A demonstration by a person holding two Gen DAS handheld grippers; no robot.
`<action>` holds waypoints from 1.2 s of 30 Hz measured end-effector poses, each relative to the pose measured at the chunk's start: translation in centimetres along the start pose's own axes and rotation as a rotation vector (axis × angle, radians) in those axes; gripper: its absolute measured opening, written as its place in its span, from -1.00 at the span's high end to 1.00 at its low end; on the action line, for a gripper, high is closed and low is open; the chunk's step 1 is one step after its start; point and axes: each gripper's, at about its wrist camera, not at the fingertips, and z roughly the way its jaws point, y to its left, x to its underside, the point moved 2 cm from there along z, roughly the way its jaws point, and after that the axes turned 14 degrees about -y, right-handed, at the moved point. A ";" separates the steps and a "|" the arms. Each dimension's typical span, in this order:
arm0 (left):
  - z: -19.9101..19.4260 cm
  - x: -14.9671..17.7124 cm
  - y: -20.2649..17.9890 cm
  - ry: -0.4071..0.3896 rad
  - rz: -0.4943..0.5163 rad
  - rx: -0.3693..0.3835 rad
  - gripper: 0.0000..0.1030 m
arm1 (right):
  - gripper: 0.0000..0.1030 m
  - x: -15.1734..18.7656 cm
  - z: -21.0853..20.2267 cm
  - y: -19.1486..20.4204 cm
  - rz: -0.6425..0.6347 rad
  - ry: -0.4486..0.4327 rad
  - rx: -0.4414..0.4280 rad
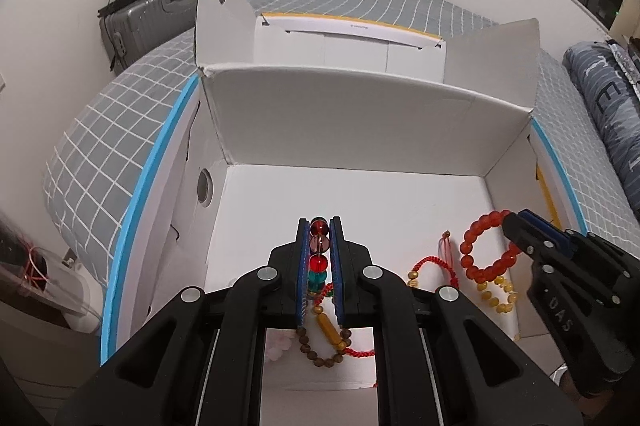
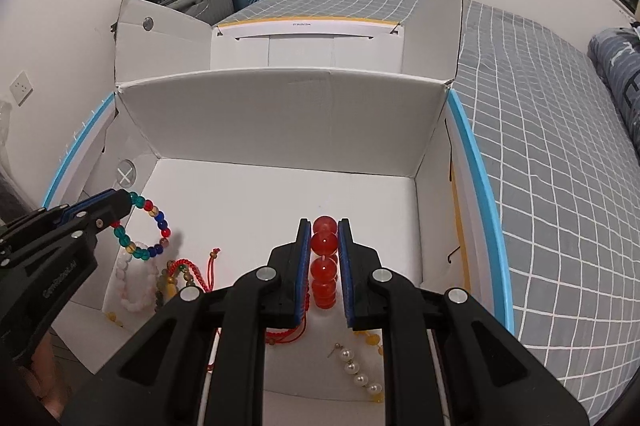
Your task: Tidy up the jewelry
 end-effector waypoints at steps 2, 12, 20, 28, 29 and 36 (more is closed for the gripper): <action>0.0 0.1 0.1 -0.002 -0.003 -0.003 0.80 | 0.74 0.0 0.1 0.0 -0.002 0.004 0.000; -1.9 -0.3 0.1 -0.034 -0.014 0.001 0.29 | 0.19 -0.2 -1.9 -0.2 0.006 -0.044 -0.003; -5.4 0.2 0.3 -0.115 0.004 0.005 -0.34 | -0.55 0.3 -5.7 -1.1 0.020 -0.136 0.034; -9.1 2.1 0.7 -0.186 -0.001 0.015 -0.85 | -0.85 1.9 -9.6 -1.7 0.020 -0.199 0.093; -9.4 2.4 0.6 -0.190 -0.001 0.021 -0.87 | -0.85 2.2 -10.1 -1.7 0.022 -0.203 0.097; -11.1 4.5 0.4 -0.207 0.025 0.037 -0.89 | -0.85 4.1 -12.3 -1.3 0.021 -0.212 0.104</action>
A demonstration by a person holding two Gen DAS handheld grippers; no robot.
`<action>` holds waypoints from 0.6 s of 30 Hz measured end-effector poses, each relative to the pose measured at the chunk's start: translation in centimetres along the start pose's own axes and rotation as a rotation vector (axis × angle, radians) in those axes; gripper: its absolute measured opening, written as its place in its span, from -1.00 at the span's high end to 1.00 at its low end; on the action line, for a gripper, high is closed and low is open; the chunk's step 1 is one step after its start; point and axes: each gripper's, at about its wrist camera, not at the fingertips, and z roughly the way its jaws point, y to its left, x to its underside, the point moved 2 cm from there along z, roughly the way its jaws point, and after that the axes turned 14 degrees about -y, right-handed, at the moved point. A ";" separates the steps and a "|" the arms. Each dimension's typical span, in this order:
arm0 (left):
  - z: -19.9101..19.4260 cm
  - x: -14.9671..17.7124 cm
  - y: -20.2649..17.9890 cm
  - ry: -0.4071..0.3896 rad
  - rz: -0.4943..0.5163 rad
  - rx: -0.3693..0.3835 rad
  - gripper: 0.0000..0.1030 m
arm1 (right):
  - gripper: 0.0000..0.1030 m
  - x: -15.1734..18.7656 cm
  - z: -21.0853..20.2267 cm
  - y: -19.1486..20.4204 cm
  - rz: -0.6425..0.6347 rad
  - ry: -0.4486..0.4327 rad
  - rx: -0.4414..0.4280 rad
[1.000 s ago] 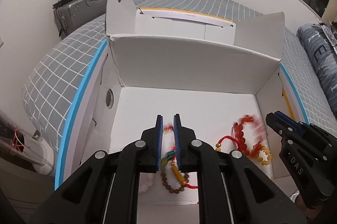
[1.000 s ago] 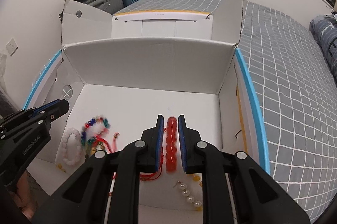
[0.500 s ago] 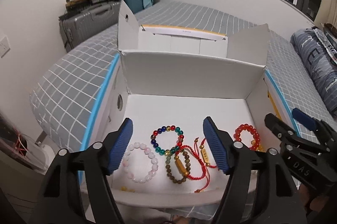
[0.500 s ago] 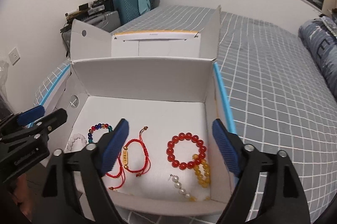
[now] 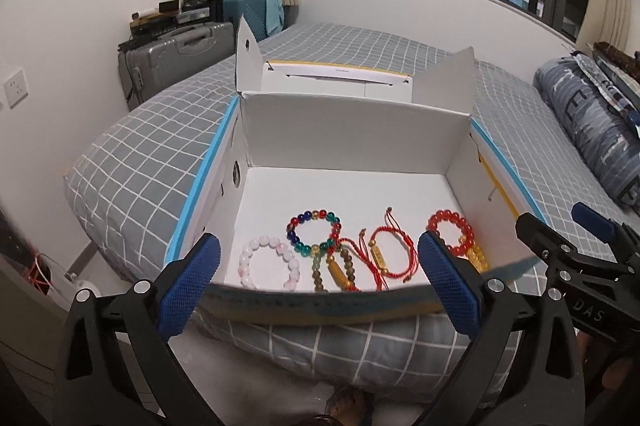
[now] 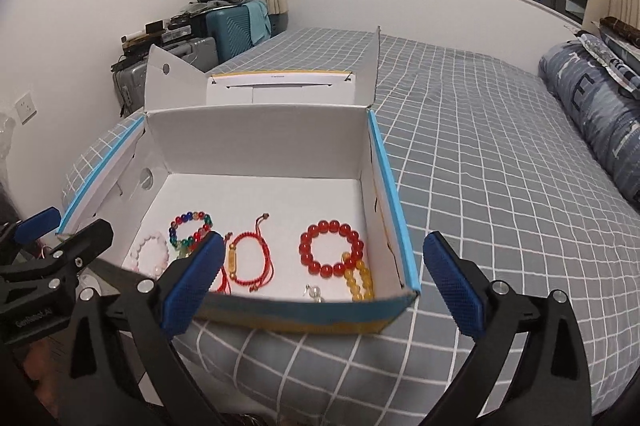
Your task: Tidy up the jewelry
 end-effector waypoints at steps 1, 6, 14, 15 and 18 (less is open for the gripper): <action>-0.3 0.2 -0.1 -0.003 0.009 -0.005 -0.89 | -0.85 0.2 -0.2 0.0 0.000 0.000 0.000; -1.3 0.9 0.0 -0.017 -0.003 -0.001 -0.89 | -0.85 1.2 -1.5 0.2 0.010 0.003 -0.005; -1.7 1.7 -0.2 -0.003 -0.002 -0.003 -0.89 | -0.85 2.0 -2.4 0.2 0.014 0.008 -0.007; -1.7 1.7 -0.2 0.000 -0.002 -0.004 -0.89 | -0.85 2.0 -2.4 0.2 0.014 0.009 -0.006; -1.6 1.8 -0.1 -0.001 -0.003 -0.011 -0.89 | -0.85 2.0 -2.3 0.2 0.014 0.011 -0.005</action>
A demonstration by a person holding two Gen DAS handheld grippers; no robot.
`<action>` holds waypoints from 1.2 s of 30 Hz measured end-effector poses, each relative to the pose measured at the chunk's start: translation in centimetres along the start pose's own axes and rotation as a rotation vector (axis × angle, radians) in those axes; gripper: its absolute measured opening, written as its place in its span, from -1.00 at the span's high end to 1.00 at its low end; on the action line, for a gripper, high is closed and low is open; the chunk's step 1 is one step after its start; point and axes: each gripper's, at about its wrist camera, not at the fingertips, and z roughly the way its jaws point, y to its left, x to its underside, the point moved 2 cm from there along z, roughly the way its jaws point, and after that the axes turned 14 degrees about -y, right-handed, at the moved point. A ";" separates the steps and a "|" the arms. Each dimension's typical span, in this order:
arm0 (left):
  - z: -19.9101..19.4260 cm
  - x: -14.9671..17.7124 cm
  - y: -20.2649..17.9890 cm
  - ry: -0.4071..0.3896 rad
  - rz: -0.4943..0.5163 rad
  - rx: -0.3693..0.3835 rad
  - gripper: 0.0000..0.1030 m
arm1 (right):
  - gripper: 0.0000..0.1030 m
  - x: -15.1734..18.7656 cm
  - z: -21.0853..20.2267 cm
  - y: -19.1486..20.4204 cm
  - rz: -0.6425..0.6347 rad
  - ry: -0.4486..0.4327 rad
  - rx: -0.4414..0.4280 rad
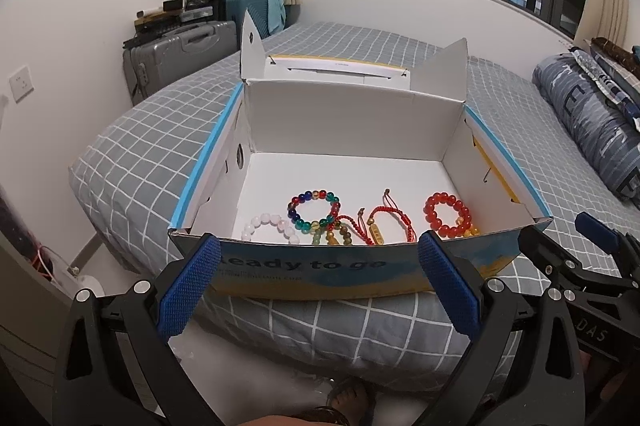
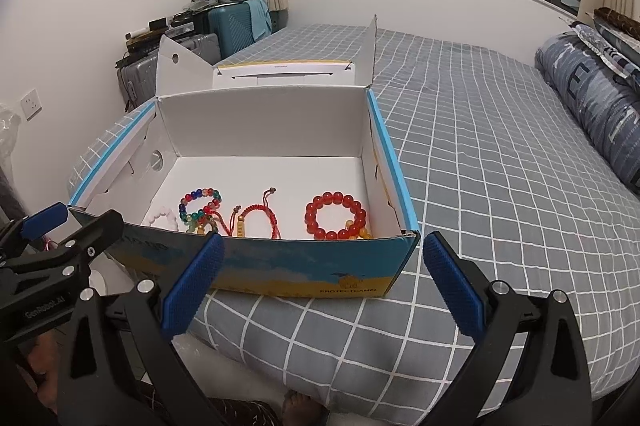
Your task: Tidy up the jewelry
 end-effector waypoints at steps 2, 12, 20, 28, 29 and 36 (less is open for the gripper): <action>0.0 0.0 0.1 0.001 -0.001 -0.003 -0.89 | -0.85 0.0 0.0 0.0 0.002 0.000 0.001; -0.2 -0.1 -0.3 -0.006 0.008 0.001 -0.89 | -0.85 0.1 0.2 0.0 0.005 0.002 0.006; -0.3 -0.1 -0.4 -0.005 0.010 0.001 -0.89 | -0.85 0.2 0.1 0.0 0.006 0.003 0.004; -0.6 0.0 -0.5 -0.006 0.007 0.004 -0.89 | -0.85 0.2 0.1 -0.1 0.007 0.002 0.005; -0.7 0.0 -0.5 -0.007 0.007 0.004 -0.89 | -0.85 0.2 0.1 -0.1 0.008 0.002 0.005; -0.8 0.0 -0.5 -0.006 0.005 0.002 -0.89 | -0.85 0.2 0.1 -0.1 0.009 0.004 0.007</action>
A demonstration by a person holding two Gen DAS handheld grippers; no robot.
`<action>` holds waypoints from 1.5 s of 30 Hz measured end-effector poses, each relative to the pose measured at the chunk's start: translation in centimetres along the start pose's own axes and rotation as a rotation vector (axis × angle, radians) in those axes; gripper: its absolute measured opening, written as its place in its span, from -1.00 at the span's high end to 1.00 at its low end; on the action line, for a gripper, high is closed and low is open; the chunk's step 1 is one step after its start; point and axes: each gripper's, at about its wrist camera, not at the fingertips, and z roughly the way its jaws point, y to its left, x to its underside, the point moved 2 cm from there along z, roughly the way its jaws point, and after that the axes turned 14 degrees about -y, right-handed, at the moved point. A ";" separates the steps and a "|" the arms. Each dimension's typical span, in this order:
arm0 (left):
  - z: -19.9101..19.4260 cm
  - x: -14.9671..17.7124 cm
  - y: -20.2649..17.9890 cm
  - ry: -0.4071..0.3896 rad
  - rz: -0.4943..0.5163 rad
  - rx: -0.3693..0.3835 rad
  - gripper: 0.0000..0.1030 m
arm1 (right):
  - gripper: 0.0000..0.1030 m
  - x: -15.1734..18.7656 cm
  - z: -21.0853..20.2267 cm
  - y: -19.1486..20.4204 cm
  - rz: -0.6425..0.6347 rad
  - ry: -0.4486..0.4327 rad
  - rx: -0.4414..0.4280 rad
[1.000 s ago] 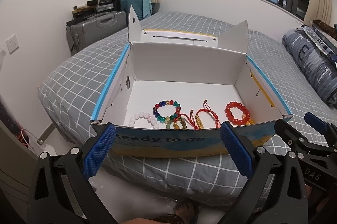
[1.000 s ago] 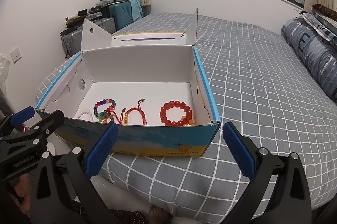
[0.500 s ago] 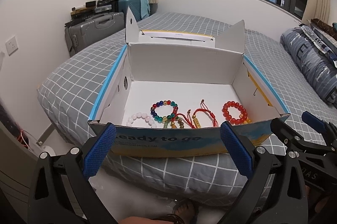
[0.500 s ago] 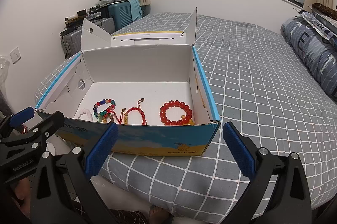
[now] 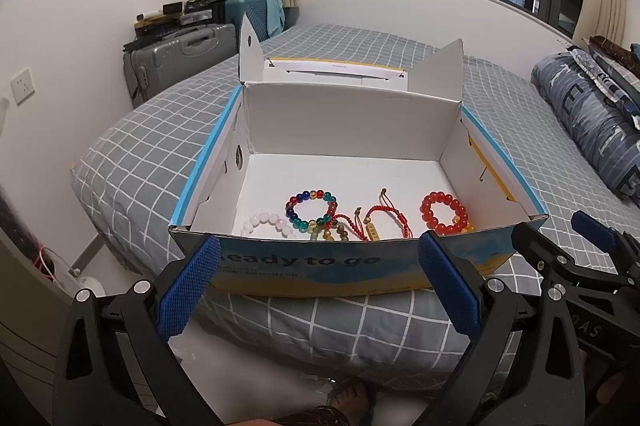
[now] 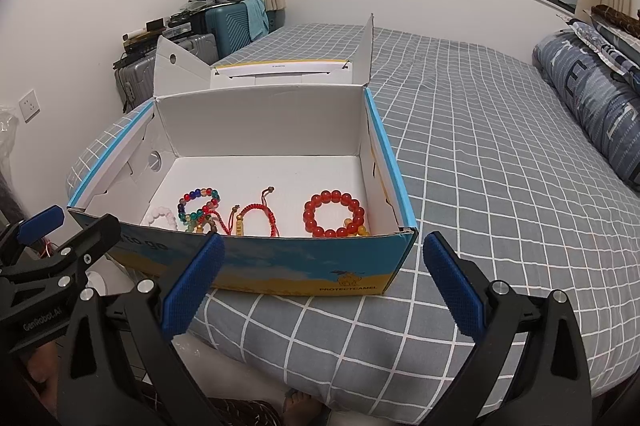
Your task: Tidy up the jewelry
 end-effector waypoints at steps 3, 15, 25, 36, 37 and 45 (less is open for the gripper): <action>0.0 0.0 0.0 -0.001 0.001 0.004 -0.89 | -0.85 0.0 0.0 0.0 0.002 0.001 0.002; 0.1 0.1 0.2 0.003 -0.001 0.002 -0.89 | -0.85 0.0 0.0 0.2 0.003 0.003 0.001; -0.1 0.0 0.1 0.001 0.011 -0.012 -0.89 | -0.85 0.0 0.0 0.3 0.005 0.007 0.001; -0.2 0.0 0.2 0.000 0.009 -0.015 -0.89 | -0.85 0.0 0.0 0.4 0.004 0.009 -0.001; -0.2 0.0 0.2 0.000 0.010 -0.016 -0.89 | -0.85 0.0 0.0 0.4 0.005 0.010 -0.002; -0.2 0.0 0.2 0.001 0.008 -0.018 -0.89 | -0.85 0.1 -0.1 0.5 0.006 0.011 -0.001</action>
